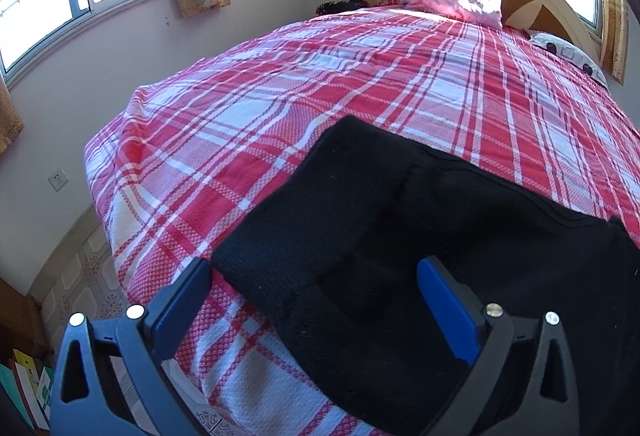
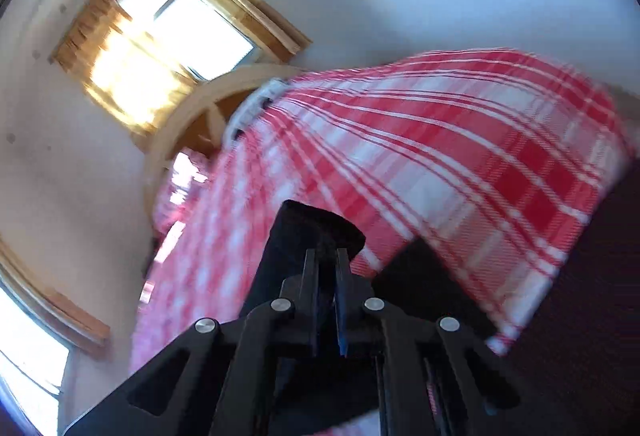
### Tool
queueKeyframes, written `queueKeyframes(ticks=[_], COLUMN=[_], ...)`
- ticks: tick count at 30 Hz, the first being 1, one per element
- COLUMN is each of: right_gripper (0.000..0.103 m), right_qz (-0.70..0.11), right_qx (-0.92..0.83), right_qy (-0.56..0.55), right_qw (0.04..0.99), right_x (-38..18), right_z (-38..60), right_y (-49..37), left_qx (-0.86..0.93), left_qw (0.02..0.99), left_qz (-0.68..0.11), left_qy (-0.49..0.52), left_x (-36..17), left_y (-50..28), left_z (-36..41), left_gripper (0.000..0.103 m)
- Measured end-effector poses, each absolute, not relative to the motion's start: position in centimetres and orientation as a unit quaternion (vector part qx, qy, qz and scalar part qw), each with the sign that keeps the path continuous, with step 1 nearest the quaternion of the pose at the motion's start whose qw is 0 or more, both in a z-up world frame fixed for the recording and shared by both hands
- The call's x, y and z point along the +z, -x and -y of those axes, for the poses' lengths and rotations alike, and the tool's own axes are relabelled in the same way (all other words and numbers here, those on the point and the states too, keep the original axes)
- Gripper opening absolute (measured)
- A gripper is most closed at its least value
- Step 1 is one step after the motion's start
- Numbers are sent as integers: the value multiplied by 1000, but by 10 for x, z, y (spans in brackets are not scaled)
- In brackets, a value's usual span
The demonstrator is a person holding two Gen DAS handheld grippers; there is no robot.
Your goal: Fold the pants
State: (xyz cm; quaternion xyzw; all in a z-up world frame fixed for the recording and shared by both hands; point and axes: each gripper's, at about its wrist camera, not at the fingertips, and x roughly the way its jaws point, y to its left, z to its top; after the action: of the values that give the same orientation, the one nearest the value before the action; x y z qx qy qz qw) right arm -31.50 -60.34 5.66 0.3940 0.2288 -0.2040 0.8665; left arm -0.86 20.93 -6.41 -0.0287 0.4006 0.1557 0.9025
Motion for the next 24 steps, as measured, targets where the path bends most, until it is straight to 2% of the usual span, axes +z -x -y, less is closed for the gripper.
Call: queueKeyframes(ticks=[3,4,9,13,17,21,24], right_gripper=[7,7,7,7,8,12,26], right_qz=[-320,-328,-335,-301,-240,-246,-267], right_qx=[-232,-245,-317,-315,-180,-41,12], right_qy=[-369,-366,-292,-304,-392,-439,-471], right_qw=[841,836,838,847,870,864,840], right_x=[15,5,1,16,34,18,-12], right_z=[604,604,601,601,566,499,456], right_y=[328,333,334,340,338,315,297], left_qx=[158,160,164,165,170,139,99], left_qw=[902,902,902,902,902,920,938], left_qz=[-401,-402,-400,-399,-396,-367,-333], left_qy=[21,18,0,-22,-37,-13,-14], left_x=[-63,-63,-61,-60,-56,-41,-29], left_y=[7,7,7,5,7,23,39], left_z=[-207,-206,-203,-199,-195,-190,-178], left_gripper=[103,103,103,103,103,103,103])
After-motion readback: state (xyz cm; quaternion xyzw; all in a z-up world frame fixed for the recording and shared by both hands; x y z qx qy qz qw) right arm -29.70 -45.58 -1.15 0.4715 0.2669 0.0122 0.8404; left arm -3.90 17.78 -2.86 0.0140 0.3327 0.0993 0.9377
